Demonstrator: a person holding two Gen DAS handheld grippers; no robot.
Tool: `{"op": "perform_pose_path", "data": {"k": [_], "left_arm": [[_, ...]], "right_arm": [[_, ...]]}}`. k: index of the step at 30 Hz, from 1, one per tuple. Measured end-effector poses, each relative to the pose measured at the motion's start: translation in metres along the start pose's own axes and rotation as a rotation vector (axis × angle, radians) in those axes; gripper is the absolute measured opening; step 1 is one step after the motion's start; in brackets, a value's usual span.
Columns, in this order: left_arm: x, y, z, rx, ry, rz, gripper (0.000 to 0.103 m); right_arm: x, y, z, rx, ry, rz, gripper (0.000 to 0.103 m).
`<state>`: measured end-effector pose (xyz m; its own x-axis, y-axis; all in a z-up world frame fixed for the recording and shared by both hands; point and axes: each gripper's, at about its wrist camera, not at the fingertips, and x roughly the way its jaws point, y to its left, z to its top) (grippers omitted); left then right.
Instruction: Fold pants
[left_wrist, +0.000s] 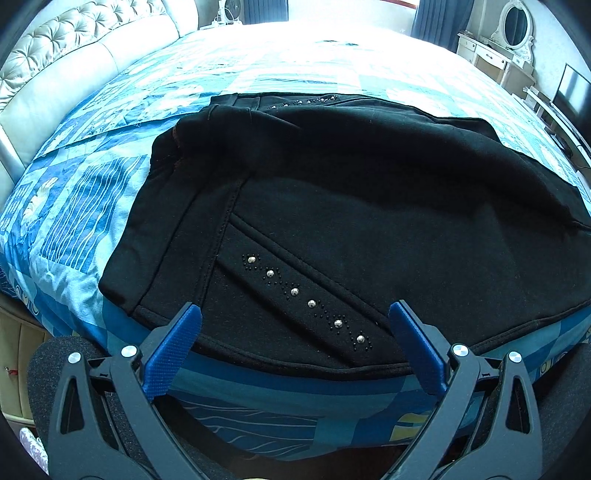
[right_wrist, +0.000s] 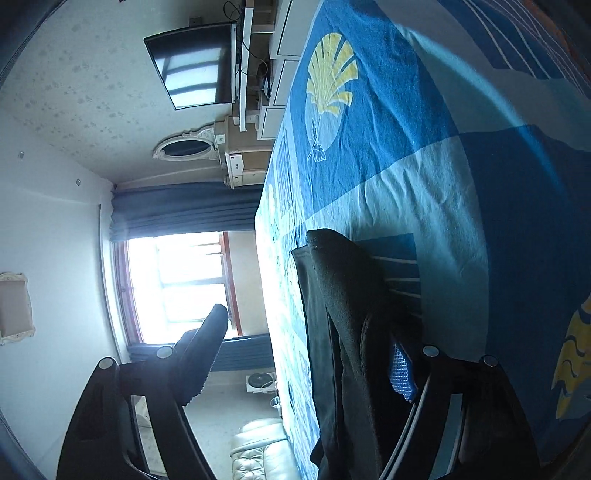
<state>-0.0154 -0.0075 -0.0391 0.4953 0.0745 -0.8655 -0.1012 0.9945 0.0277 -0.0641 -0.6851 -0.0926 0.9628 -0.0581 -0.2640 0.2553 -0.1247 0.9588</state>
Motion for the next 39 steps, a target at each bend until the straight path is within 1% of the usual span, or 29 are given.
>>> {"op": "perform_pose_path", "data": {"k": [1, 2, 3, 4, 5, 7, 9, 10, 12, 14, 16, 20, 21, 25, 27, 29, 31, 33, 34, 37, 38, 39], "left_arm": [[0.0, 0.0, 0.0, 0.001, -0.003, -0.001, 0.101], [-0.001, 0.0, 0.0, 0.002, -0.006, -0.003, 0.101], [-0.002, -0.001, 0.0, 0.004, -0.01, -0.006, 0.101], [-0.002, -0.001, -0.001, 0.005, -0.012, -0.007, 0.101], [-0.002, -0.001, -0.001, 0.005, -0.013, -0.007, 0.101], [-0.002, -0.002, -0.001, 0.007, -0.009, -0.01, 0.101], [0.0, -0.002, -0.001, 0.006, -0.002, -0.013, 0.101], [0.001, -0.002, -0.001, 0.005, 0.0, -0.014, 0.101], [0.002, -0.002, -0.002, 0.004, 0.004, -0.015, 0.101], [0.004, -0.003, -0.002, 0.006, 0.007, -0.017, 0.101], [0.004, -0.003, -0.002, 0.006, 0.01, -0.018, 0.101], [0.004, -0.004, -0.002, 0.01, 0.003, -0.019, 0.101], [0.003, -0.004, -0.003, 0.01, 0.001, -0.02, 0.101], [0.005, -0.005, -0.003, 0.006, 0.008, -0.02, 0.101], [0.01, -0.003, -0.003, -0.004, 0.034, -0.026, 0.101], [0.012, 0.0, -0.004, -0.026, 0.037, -0.047, 0.101], [0.014, 0.002, -0.005, -0.034, 0.041, -0.062, 0.101], [0.016, 0.003, -0.005, -0.041, 0.05, -0.074, 0.101], [0.017, 0.003, -0.005, -0.042, 0.052, -0.08, 0.101], [0.019, 0.003, -0.004, -0.041, 0.055, -0.09, 0.101], [0.018, 0.003, -0.004, -0.036, 0.05, -0.091, 0.101], [0.017, 0.001, -0.004, -0.022, 0.043, -0.088, 0.101]], "right_arm": [[-0.002, -0.004, -0.002, 0.011, -0.005, 0.001, 0.076], [-0.002, -0.005, -0.001, 0.019, -0.01, 0.002, 0.071], [-0.003, -0.006, -0.003, 0.018, -0.013, 0.016, 0.059], [-0.003, -0.004, -0.003, 0.003, -0.014, 0.025, 0.055], [-0.006, -0.001, -0.003, -0.032, -0.02, 0.017, 0.051], [-0.009, 0.005, -0.003, -0.111, -0.038, -0.035, 0.045], [-0.015, 0.007, 0.002, -0.111, -0.061, -0.026, 0.037], [-0.017, 0.008, 0.005, -0.11, -0.07, -0.028, 0.035], [-0.017, 0.012, 0.011, -0.147, -0.067, -0.077, 0.026], [-0.014, 0.013, 0.015, -0.188, -0.054, -0.149, 0.019], [-0.014, 0.008, 0.021, -0.198, -0.054, -0.186, 0.018], [-0.019, -0.005, 0.034, -0.212, -0.059, -0.281, 0.009], [-0.019, -0.009, 0.037, -0.218, -0.053, -0.308, 0.009], [-0.021, -0.012, 0.038, -0.241, -0.053, -0.317, 0.008], [-0.022, -0.012, 0.039, -0.212, -0.069, -0.285, 0.009], [-0.036, -0.02, 0.041, -0.161, -0.125, -0.251, 0.012], [-0.052, -0.021, 0.048, -0.144, -0.214, -0.238, 0.018], [-0.065, -0.018, 0.048, -0.143, -0.253, -0.249, 0.036], [-0.068, -0.016, 0.048, -0.151, -0.248, -0.245, 0.038], [-0.069, -0.004, 0.042, -0.205, -0.195, -0.238, 0.041], [-0.069, 0.002, 0.039, -0.228, -0.183, -0.241, 0.046], [-0.065, 0.008, 0.033, -0.255, -0.166, -0.243, 0.049]]}}
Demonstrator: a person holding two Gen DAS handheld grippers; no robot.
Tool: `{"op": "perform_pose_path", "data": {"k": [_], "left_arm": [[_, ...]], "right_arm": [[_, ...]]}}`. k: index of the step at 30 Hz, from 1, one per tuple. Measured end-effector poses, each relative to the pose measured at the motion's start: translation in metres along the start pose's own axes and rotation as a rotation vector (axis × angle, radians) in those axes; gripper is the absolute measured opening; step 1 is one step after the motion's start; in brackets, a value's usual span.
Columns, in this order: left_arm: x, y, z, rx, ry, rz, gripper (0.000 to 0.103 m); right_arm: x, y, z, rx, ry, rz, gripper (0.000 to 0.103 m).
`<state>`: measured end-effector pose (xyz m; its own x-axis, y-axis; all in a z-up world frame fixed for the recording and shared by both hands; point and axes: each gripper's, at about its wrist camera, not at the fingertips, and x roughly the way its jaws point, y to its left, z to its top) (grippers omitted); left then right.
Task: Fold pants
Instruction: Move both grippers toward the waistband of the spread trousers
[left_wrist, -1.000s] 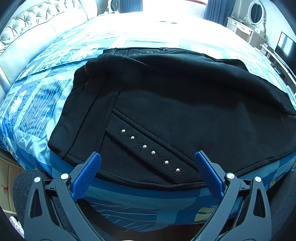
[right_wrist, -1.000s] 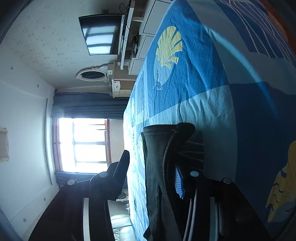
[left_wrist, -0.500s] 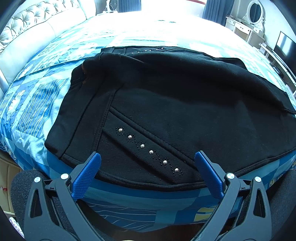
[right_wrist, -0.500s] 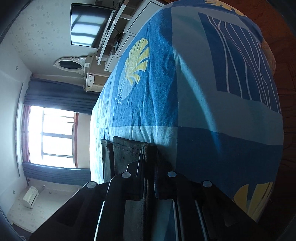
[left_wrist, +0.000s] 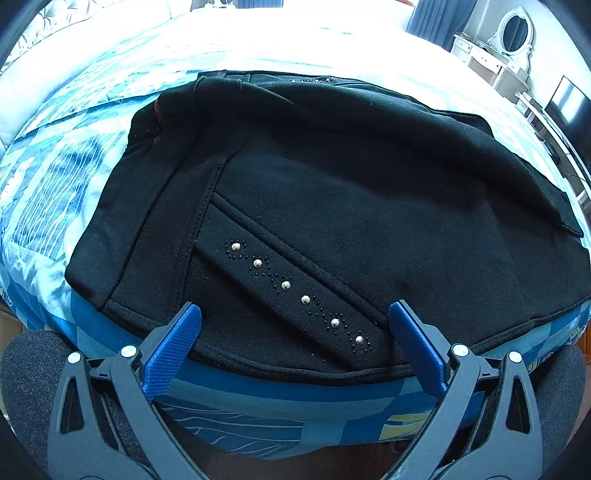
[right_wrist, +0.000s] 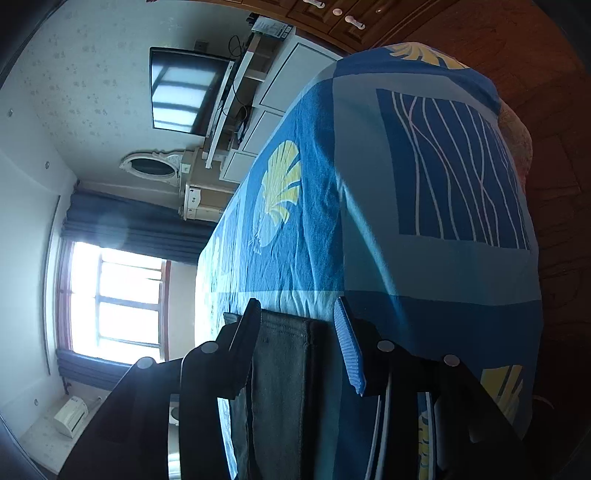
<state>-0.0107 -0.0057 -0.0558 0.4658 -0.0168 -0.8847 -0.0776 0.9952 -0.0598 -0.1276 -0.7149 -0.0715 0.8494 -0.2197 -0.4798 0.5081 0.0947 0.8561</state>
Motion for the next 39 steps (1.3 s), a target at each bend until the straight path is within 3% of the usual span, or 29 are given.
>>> {"op": "perform_pose_path", "data": {"k": [5, 7, 9, 12, 13, 16, 18, 21, 25, 27, 29, 39], "left_arm": [[-0.02, -0.01, 0.003, 0.097, -0.05, -0.019, 0.101], [-0.035, -0.01, 0.006, 0.13, -0.106, -0.05, 0.101], [-0.049, -0.006, 0.012, 0.156, -0.161, -0.073, 0.101], [-0.058, 0.007, 0.029, 0.215, -0.212, -0.03, 0.101], [-0.058, 0.012, 0.037, 0.222, -0.21, -0.012, 0.101], [-0.044, 0.041, 0.067, 0.235, -0.126, -0.082, 0.101], [-0.033, 0.066, 0.086, 0.211, -0.087, -0.101, 0.101], [-0.018, 0.11, 0.117, 0.124, -0.058, -0.188, 0.101], [0.009, 0.168, 0.159, -0.063, -0.037, -0.286, 0.101], [0.026, 0.187, 0.175, -0.123, -0.022, -0.328, 0.101], [0.048, 0.2, 0.189, -0.159, 0.016, -0.418, 0.101], [0.121, 0.196, 0.23, -0.136, 0.128, -0.587, 0.1]], "right_arm": [[0.018, 0.063, -0.032, -0.233, 0.139, 0.04, 0.05], [0.024, 0.097, -0.055, -0.373, 0.193, 0.065, 0.053], [0.027, 0.129, -0.084, -0.51, 0.236, 0.096, 0.065], [0.034, 0.165, -0.129, -0.68, 0.333, 0.146, 0.068], [0.037, 0.174, -0.147, -0.735, 0.369, 0.154, 0.068], [0.045, 0.195, -0.197, -0.892, 0.463, 0.175, 0.068], [0.048, 0.203, -0.229, -0.981, 0.513, 0.178, 0.068], [0.051, 0.21, -0.274, -1.095, 0.581, 0.182, 0.068], [0.054, 0.22, -0.325, -1.169, 0.657, 0.195, 0.069], [0.056, 0.223, -0.345, -1.177, 0.692, 0.204, 0.069], [0.062, 0.227, -0.363, -1.178, 0.715, 0.207, 0.07], [0.075, 0.242, -0.416, -1.241, 0.789, 0.203, 0.071]]}}
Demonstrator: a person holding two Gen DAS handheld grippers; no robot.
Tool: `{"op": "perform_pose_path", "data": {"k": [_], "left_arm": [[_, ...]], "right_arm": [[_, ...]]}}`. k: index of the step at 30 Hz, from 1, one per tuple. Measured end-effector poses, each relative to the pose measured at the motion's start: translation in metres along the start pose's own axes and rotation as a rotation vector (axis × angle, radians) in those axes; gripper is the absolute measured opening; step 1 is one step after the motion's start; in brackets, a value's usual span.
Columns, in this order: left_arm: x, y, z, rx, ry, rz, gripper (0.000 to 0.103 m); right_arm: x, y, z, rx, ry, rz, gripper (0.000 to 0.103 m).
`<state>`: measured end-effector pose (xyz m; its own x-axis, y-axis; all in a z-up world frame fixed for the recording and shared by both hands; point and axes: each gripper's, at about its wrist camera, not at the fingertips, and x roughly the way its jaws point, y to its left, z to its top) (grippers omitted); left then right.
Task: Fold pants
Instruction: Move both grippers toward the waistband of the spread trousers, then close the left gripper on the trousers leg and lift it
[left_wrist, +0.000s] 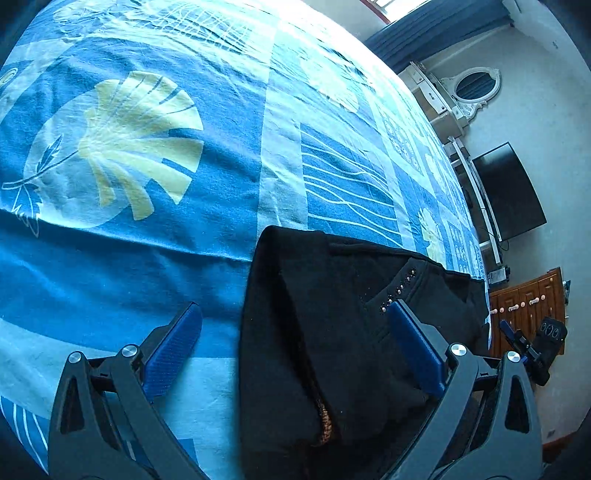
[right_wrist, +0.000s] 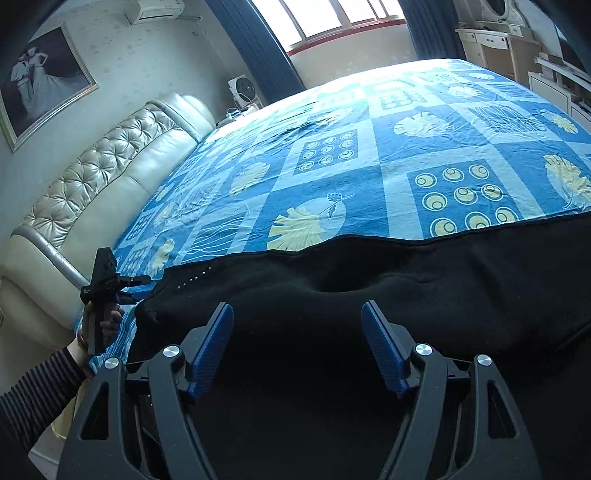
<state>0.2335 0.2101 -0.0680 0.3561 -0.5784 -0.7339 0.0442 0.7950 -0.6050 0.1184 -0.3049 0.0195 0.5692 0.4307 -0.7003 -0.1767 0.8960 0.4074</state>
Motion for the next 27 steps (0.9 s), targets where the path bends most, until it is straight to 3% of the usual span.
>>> {"op": "perform_pose_path", "data": {"k": [1, 3, 5, 14, 17, 19, 21, 23, 25, 27], "left_arm": [[0.001, 0.002, 0.003, -0.014, 0.007, -0.046, 0.099], [0.006, 0.006, 0.007, -0.057, 0.036, -0.127, 0.074], [0.014, 0.008, 0.01, -0.071, 0.065, -0.11, 0.07], [0.015, 0.014, 0.019, -0.09, 0.068, -0.137, 0.068], [0.018, 0.006, 0.019, -0.057, 0.067, -0.105, 0.066], [0.02, -0.001, 0.019, -0.019, 0.085, -0.078, 0.054], [0.026, -0.005, 0.02, 0.004, 0.126, -0.07, 0.027], [0.031, -0.011, 0.019, 0.034, 0.153, -0.053, 0.014], [0.03, -0.019, 0.019, 0.075, 0.153, -0.041, 0.011], [0.028, -0.025, 0.018, 0.105, 0.148, -0.027, 0.01]], "right_arm": [[0.004, 0.003, 0.002, -0.01, 0.007, 0.002, 0.071], [0.013, 0.008, 0.006, -0.03, 0.02, 0.002, 0.071], [0.022, 0.012, 0.012, -0.042, 0.029, 0.006, 0.071], [0.063, 0.022, 0.046, -0.125, 0.114, 0.032, 0.072], [0.076, 0.016, 0.062, -0.173, 0.165, 0.042, 0.072], [0.086, 0.01, 0.072, -0.212, 0.206, 0.033, 0.072], [0.1, 0.003, 0.081, -0.252, 0.263, 0.013, 0.072], [0.114, -0.003, 0.087, -0.287, 0.317, -0.01, 0.072], [0.129, -0.008, 0.085, -0.324, 0.402, 0.016, 0.072], [0.143, -0.007, 0.08, -0.412, 0.448, -0.042, 0.071]]}}
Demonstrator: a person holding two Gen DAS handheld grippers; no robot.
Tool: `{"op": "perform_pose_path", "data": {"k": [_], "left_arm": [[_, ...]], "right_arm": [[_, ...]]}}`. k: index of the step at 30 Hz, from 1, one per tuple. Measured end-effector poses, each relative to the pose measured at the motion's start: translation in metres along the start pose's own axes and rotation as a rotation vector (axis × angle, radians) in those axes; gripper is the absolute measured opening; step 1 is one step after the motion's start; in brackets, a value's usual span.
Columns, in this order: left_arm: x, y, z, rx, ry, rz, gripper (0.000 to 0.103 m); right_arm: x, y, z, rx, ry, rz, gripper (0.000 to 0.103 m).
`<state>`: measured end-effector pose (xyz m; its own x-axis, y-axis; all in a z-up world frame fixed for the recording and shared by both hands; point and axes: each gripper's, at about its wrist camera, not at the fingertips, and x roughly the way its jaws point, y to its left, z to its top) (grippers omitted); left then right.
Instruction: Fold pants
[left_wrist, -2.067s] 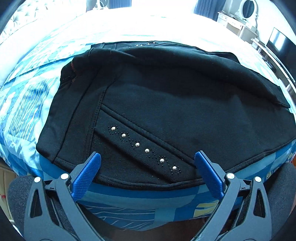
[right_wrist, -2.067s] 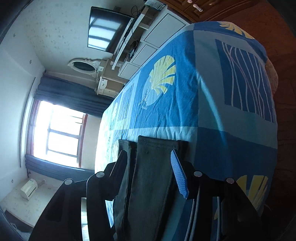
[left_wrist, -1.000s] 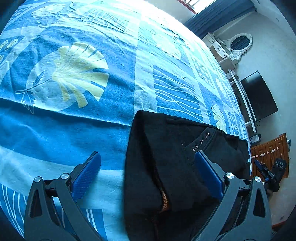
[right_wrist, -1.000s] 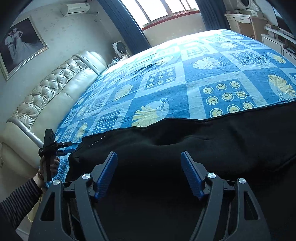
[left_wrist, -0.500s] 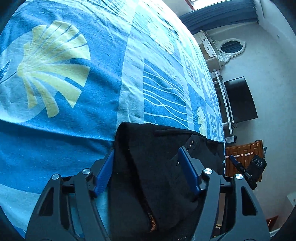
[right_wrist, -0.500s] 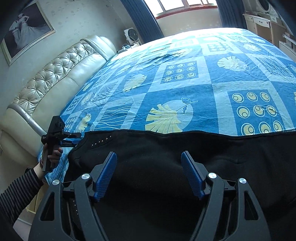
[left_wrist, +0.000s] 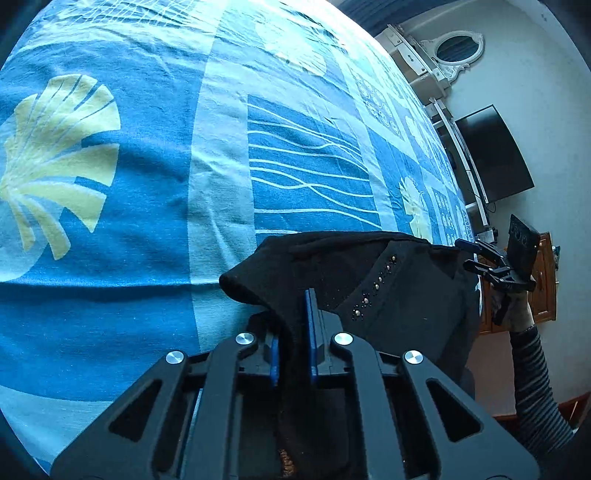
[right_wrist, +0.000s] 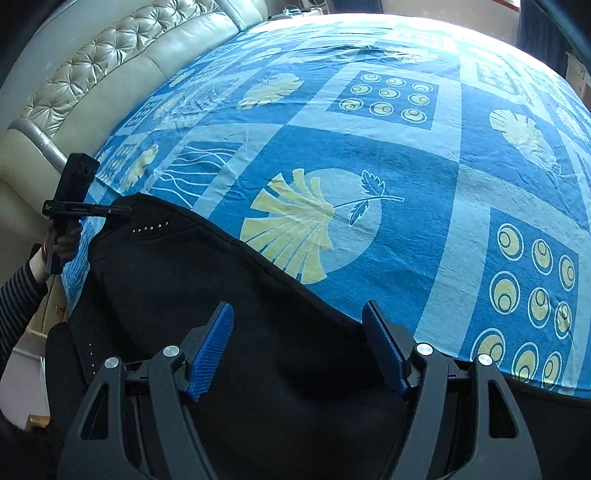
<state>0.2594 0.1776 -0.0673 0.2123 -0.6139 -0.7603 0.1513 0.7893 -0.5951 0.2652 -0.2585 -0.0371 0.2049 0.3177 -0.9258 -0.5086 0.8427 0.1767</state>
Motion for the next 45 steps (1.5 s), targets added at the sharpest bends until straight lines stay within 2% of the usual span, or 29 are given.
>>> {"op": "perform_pose_path", "data": {"k": [1, 2, 3, 4, 5, 10, 13, 16, 22, 24, 28, 33, 39, 45], "left_arm": [[-0.001, -0.002, 0.0, 0.018, 0.008, 0.013, 0.01], [-0.002, -0.004, 0.001, 0.027, 0.01, 0.025, 0.01], [-0.003, -0.004, 0.001, 0.03, 0.01, 0.033, 0.009], [-0.005, -0.004, 0.001, 0.031, 0.01, 0.04, 0.009], [-0.008, -0.005, 0.002, 0.03, 0.002, 0.05, 0.009], [-0.034, -0.012, 0.007, 0.013, -0.087, -0.008, 0.008], [-0.052, -0.022, 0.007, 0.012, -0.136, -0.054, 0.008], [-0.067, -0.036, 0.001, 0.037, -0.164, -0.065, 0.008], [-0.091, -0.066, -0.038, 0.087, -0.192, -0.064, 0.008], [-0.098, -0.072, -0.054, 0.086, -0.199, -0.06, 0.008], [-0.114, -0.072, -0.088, 0.067, -0.224, -0.066, 0.008], [-0.12, -0.06, -0.13, 0.026, -0.215, -0.065, 0.008], [-0.106, -0.052, -0.172, -0.012, -0.181, -0.058, 0.008], [-0.083, -0.044, -0.198, -0.03, -0.112, -0.003, 0.01]], "right_arm": [[0.006, 0.001, 0.0, -0.035, 0.018, -0.037, 0.071], [0.012, 0.001, -0.001, -0.05, 0.032, -0.051, 0.066], [0.017, 0.0, -0.001, -0.043, 0.053, -0.044, 0.027], [0.019, -0.001, 0.0, -0.037, 0.071, -0.052, 0.015], [0.016, 0.002, 0.001, -0.047, 0.052, -0.074, 0.014], [-0.028, 0.012, 0.007, -0.033, -0.106, -0.159, 0.013], [-0.057, 0.022, 0.001, -0.052, -0.193, -0.205, 0.013], [-0.079, 0.037, -0.013, -0.081, -0.255, -0.249, 0.013], [-0.104, 0.078, -0.06, -0.138, -0.331, -0.322, 0.013], [-0.108, 0.092, -0.077, -0.17, -0.346, -0.364, 0.013], [-0.117, 0.111, -0.11, -0.17, -0.385, -0.378, 0.013], [-0.112, 0.133, -0.152, -0.187, -0.378, -0.397, 0.013], [-0.082, 0.147, -0.195, -0.198, -0.296, -0.386, 0.013], [-0.054, 0.157, -0.219, -0.223, -0.233, -0.394, 0.013]]}}
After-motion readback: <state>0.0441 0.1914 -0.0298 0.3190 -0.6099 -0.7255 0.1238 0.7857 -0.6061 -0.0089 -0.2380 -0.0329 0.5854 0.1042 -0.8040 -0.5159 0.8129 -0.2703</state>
